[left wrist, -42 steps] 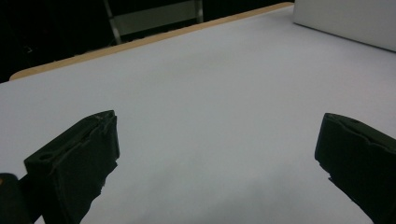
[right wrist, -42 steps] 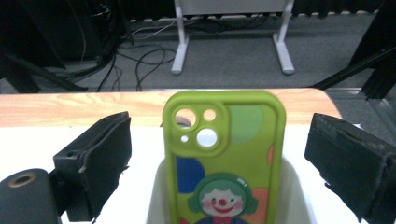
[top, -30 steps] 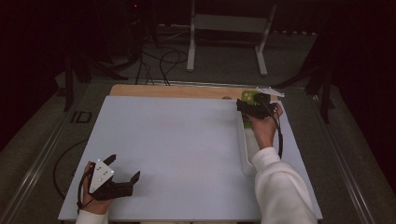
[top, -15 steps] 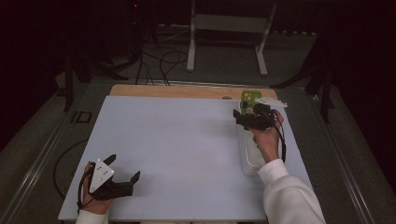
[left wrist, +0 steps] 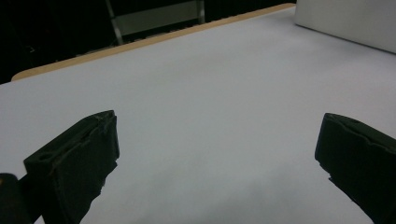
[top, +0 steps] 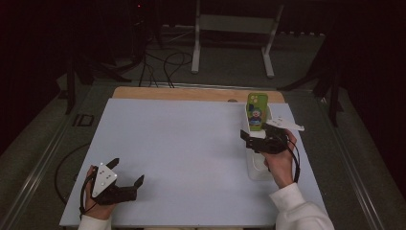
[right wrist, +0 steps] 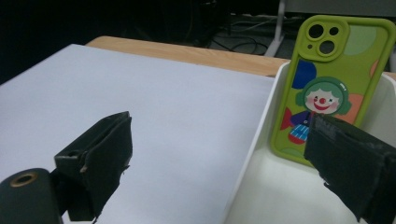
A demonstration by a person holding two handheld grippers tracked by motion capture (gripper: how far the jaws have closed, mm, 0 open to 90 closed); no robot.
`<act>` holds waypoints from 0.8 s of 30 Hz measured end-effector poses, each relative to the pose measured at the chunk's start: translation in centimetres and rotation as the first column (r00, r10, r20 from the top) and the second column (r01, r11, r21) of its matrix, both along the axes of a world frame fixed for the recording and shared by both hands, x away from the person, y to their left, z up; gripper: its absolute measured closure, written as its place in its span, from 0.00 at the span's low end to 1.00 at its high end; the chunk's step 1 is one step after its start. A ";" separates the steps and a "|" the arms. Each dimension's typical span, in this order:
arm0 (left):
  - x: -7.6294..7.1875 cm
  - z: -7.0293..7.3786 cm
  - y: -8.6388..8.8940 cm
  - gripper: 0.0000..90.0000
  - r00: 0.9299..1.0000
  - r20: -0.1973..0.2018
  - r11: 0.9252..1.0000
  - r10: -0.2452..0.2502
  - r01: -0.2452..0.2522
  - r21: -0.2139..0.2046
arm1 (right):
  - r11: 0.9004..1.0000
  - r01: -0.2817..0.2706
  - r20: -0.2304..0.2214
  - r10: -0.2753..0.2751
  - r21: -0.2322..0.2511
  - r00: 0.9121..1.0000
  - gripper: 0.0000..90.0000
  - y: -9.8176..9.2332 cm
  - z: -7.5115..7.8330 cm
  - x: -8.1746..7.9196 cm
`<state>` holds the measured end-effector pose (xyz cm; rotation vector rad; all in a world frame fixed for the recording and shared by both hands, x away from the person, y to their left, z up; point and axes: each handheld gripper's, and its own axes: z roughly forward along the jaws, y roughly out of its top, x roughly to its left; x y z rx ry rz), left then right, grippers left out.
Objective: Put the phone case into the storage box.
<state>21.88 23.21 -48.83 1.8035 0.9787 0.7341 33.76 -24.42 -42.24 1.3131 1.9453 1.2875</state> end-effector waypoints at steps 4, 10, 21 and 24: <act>0.0 0.1 0.1 0.00 1.000 0.001 1.000 0.005 -0.005 -0.002 | 1.000 -0.021 0.012 0.021 0.010 1.000 0.08 0.0 0.0 -1.5; 0.0 0.2 0.2 0.00 1.000 0.004 1.000 0.009 -0.009 -0.007 | 0.999 -0.044 0.047 0.044 0.003 0.998 0.08 0.1 -0.7 -3.8; 0.1 0.3 0.3 0.00 1.000 0.009 1.000 0.013 -0.013 -0.006 | 0.994 -0.103 0.107 0.099 0.036 0.989 0.08 -0.2 -3.5 -7.6; 0.1 0.4 0.4 0.00 1.000 0.013 1.000 0.015 -0.015 -0.012 | 0.991 -0.128 0.127 0.122 0.037 0.984 0.09 -0.1 -4.1 -8.4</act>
